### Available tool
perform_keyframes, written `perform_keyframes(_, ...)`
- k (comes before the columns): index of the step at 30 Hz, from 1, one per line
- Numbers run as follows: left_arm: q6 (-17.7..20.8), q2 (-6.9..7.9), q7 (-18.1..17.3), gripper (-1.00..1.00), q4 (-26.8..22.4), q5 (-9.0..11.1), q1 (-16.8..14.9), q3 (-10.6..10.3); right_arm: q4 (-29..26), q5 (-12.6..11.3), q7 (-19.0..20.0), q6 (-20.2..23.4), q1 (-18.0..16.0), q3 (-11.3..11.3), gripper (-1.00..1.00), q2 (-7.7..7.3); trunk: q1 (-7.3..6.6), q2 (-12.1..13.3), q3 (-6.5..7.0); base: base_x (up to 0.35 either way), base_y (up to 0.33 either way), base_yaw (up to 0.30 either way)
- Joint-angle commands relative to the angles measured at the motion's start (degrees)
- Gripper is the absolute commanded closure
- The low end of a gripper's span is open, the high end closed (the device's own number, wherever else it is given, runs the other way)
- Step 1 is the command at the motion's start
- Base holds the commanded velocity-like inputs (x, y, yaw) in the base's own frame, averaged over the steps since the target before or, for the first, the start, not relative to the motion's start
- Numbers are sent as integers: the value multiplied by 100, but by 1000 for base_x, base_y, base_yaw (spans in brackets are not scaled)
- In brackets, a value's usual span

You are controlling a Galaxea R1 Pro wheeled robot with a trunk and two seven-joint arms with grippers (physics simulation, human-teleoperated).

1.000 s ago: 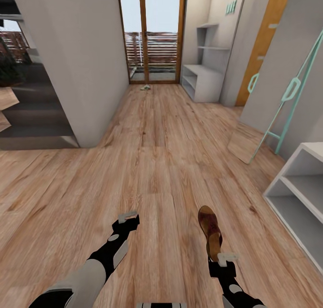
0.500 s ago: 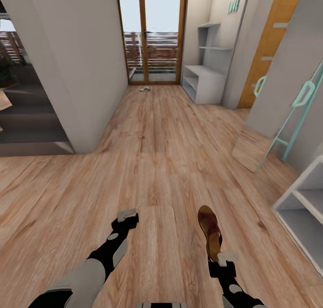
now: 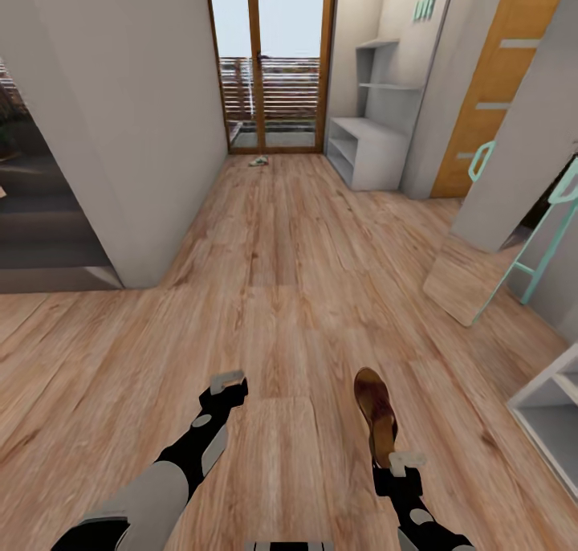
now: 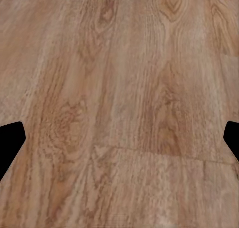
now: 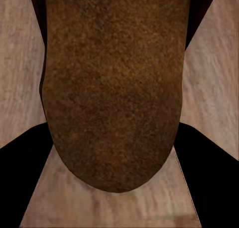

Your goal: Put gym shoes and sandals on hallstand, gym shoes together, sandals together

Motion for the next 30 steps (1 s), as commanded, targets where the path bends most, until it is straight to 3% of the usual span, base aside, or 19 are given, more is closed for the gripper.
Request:
perform_keyframes(1,-12,-3,-11,-100,12,36,-3,17,4,53,-43,-9,-4,-1,100,2,2,-2,-5,311,0,0)
perform_keyframes(30,-17,-12,-27,-100,55,18,-3,15,34,61,-43,-1,-4,-2,100,2,2,-2,-5,296,0,0)
